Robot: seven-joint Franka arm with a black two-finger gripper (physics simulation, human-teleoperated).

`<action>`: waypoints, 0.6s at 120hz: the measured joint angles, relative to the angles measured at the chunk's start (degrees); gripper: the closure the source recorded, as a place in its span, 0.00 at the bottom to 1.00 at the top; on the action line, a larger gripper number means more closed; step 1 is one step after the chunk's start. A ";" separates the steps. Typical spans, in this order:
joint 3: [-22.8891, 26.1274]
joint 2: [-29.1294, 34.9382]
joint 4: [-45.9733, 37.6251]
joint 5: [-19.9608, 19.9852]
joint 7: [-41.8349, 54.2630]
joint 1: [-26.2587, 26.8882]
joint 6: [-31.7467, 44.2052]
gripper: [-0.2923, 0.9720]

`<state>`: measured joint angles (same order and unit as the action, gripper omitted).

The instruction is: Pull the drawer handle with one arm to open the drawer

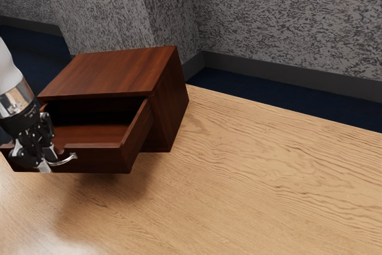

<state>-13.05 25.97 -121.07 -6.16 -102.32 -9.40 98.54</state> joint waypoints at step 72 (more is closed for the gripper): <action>5.23 -21.37 30.46 2.07 2.35 16.07 -2.72 0.32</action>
<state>-7.82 4.60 -90.62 -4.08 -99.97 6.66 95.82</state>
